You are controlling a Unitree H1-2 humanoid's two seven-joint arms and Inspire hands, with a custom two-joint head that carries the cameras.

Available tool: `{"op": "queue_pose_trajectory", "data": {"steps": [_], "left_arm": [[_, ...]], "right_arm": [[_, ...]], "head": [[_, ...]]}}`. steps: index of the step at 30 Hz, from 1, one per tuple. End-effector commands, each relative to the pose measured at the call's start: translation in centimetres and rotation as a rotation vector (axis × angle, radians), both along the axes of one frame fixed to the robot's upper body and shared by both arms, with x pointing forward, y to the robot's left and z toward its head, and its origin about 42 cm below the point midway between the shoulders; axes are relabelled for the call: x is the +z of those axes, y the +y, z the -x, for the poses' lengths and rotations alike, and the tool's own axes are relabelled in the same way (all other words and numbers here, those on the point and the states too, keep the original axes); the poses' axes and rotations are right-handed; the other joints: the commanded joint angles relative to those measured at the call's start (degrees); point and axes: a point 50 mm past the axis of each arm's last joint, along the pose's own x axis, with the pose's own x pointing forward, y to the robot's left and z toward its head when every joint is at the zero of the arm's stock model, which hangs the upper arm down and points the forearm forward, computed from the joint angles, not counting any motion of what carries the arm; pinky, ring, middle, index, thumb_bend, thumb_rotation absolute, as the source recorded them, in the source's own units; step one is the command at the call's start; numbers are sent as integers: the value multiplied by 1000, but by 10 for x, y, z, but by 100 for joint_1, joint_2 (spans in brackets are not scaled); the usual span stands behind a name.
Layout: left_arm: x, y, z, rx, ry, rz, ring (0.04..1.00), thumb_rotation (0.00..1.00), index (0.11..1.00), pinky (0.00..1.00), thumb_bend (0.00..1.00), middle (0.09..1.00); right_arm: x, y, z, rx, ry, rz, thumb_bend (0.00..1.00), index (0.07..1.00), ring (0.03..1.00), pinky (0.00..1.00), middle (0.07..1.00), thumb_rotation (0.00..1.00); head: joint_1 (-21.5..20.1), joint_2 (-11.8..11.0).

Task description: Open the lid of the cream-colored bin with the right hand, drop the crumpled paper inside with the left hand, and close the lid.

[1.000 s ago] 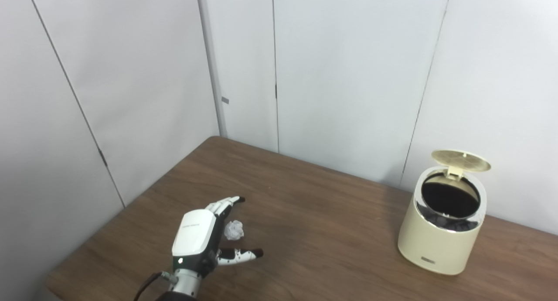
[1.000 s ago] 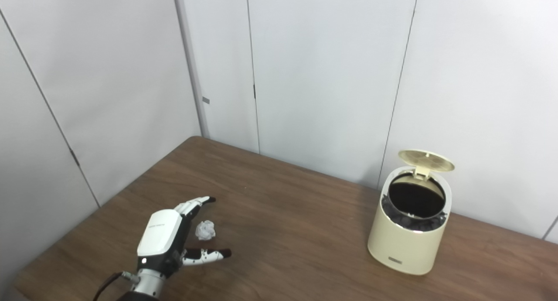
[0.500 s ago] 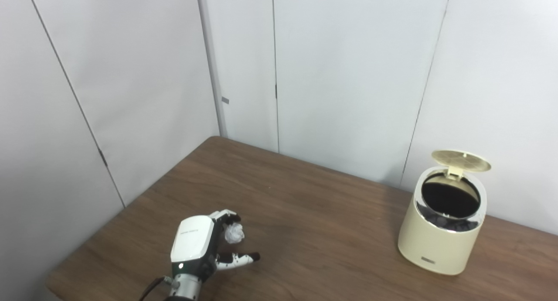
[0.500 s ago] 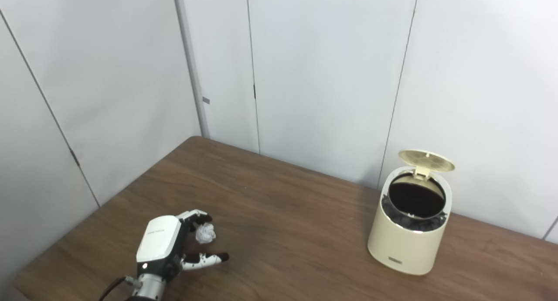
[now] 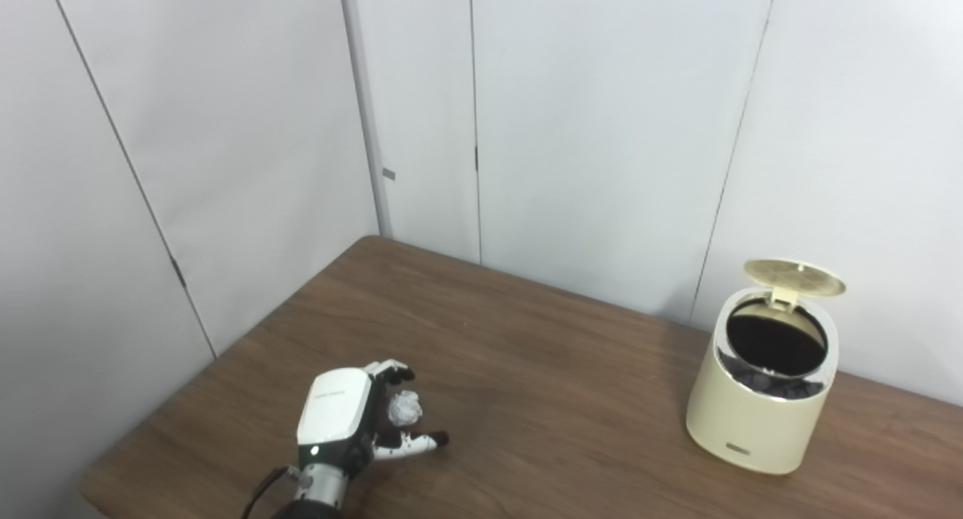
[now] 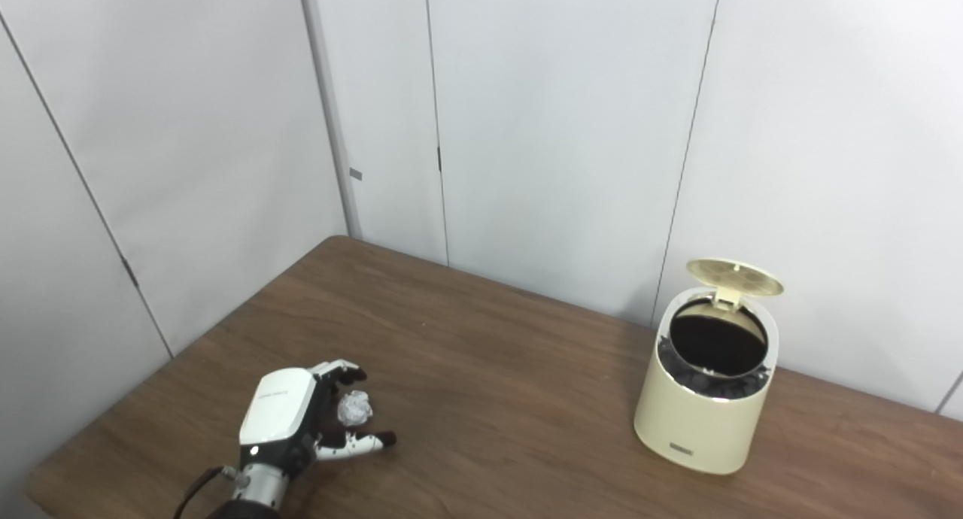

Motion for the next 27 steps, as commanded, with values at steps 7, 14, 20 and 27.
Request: {"op": "queue_pose_trajectory", "data": {"steps": [7, 14, 20, 27], "left_arm": [[-12, 13, -1, 2, 92, -8, 610, 384, 661, 518, 942, 657], [-21, 16, -6, -12, 8, 19, 328, 66, 475, 270, 746, 393], [-31, 16, -11, -30, -24, -5, 167, 33, 470, 119, 520, 232], [-34, 15, -15, -43, -62, -51, 97, 0, 151, 56, 760, 138]], "right_arm": [[-26, 1, 29, 7, 62, 6, 1000, 793, 753, 551, 804, 910], [-23, 4, 30, 18, 51, 11, 992, 814, 782, 592, 823, 916], [-22, 5, 32, 19, 45, 12, 989, 825, 792, 615, 831, 924], [-21, 7, 32, 22, 41, 11, 980, 834, 807, 632, 843, 921]], "head": [[-61, 14], [-152, 14], [-176, 44], [-215, 58]]}}
